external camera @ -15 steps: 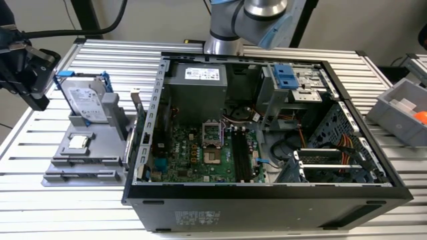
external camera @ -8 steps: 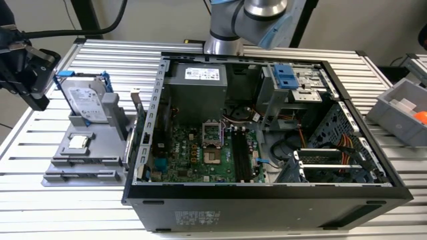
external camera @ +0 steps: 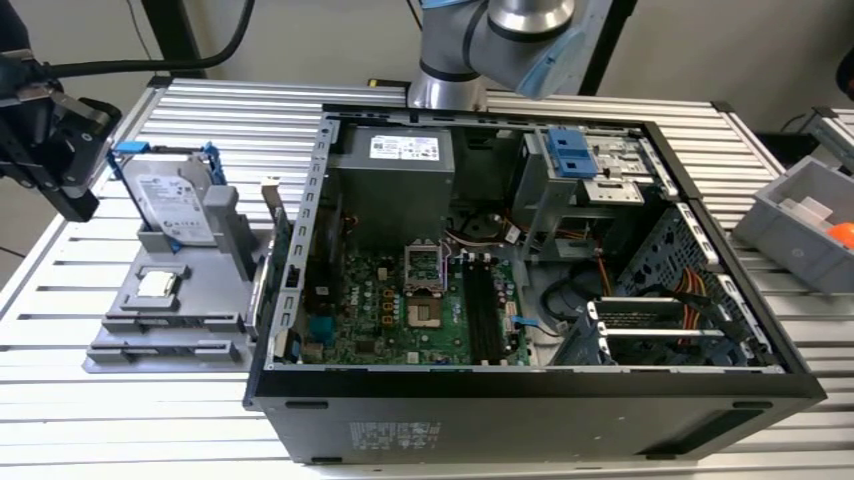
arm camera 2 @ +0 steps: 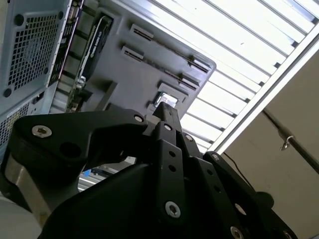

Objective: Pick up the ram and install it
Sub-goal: 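Pick up the ram and move it above insertion slot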

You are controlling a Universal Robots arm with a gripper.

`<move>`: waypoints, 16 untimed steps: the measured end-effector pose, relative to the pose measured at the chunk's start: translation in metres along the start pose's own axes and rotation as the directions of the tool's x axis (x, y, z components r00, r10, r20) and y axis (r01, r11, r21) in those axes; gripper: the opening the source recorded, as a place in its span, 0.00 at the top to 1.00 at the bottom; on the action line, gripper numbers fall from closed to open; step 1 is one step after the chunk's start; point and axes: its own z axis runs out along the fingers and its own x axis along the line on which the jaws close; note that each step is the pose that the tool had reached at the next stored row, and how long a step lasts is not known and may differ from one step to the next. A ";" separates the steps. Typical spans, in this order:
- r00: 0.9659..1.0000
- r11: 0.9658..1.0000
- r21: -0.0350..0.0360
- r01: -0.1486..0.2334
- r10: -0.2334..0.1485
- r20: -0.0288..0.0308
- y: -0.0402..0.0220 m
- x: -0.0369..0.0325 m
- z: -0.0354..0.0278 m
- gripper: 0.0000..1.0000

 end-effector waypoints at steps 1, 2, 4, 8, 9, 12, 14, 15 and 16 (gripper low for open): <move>1.000 1.000 0.000 0.000 0.000 0.000 0.0000 0.0000 0.0000 1.00; 1.000 1.000 0.000 0.000 0.000 0.000 0.0000 0.0000 0.0000 1.00; 1.000 1.000 0.000 0.000 0.000 0.000 0.0000 0.0000 0.0000 1.00; 1.000 1.000 0.000 0.000 0.000 0.000 0.0000 0.0000 0.0000 1.00; 1.000 1.000 0.000 0.001 -0.001 0.000 0.0000 0.0000 0.0000 1.00; 1.000 1.000 0.000 0.013 -0.013 -0.001 0.0000 0.0001 0.0000 1.00; 1.000 1.000 0.000 0.022 -0.022 -0.001 0.0000 0.0001 0.0000 1.00; 1.000 1.000 0.000 0.027 -0.027 -0.001 0.0000 0.0001 0.0000 1.00; 1.000 1.000 -0.001 0.031 -0.031 -0.001 0.0000 0.0001 0.0000 1.00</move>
